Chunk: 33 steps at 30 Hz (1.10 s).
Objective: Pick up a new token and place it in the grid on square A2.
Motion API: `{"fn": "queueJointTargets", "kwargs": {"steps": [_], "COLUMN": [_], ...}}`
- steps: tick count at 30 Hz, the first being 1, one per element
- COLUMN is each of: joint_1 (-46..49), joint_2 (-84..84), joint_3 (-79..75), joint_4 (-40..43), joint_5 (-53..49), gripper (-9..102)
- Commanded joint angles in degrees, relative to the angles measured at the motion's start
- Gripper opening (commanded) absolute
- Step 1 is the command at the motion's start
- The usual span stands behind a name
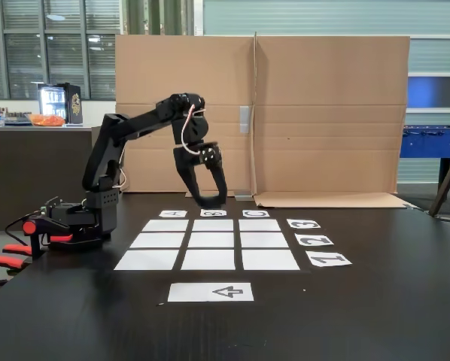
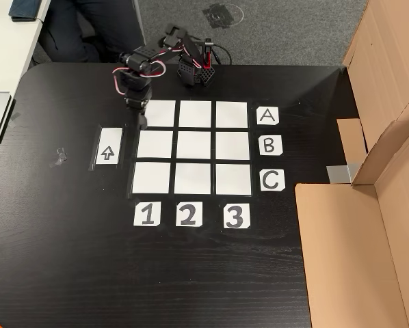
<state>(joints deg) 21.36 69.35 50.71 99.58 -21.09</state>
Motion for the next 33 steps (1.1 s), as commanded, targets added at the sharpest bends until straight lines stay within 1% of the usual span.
{"fn": "queueJointTargets", "kwargs": {"steps": [1,9,12,17,23,33], "joint_1": [-3.6,-12.2,-14.0,-17.9,-19.7,-20.6], "joint_2": [7.6,23.0,27.7,36.3,43.4,56.6], "joint_3": [4.2,22.0,27.6,40.3,51.8,69.8], "joint_4": [-0.2,-1.1,-1.6,-4.4,-7.4,-14.7], "joint_5": [-1.1,-7.6,-11.0,-15.1,-20.7,-24.5], "gripper": [17,17,17,17,17,16]}}
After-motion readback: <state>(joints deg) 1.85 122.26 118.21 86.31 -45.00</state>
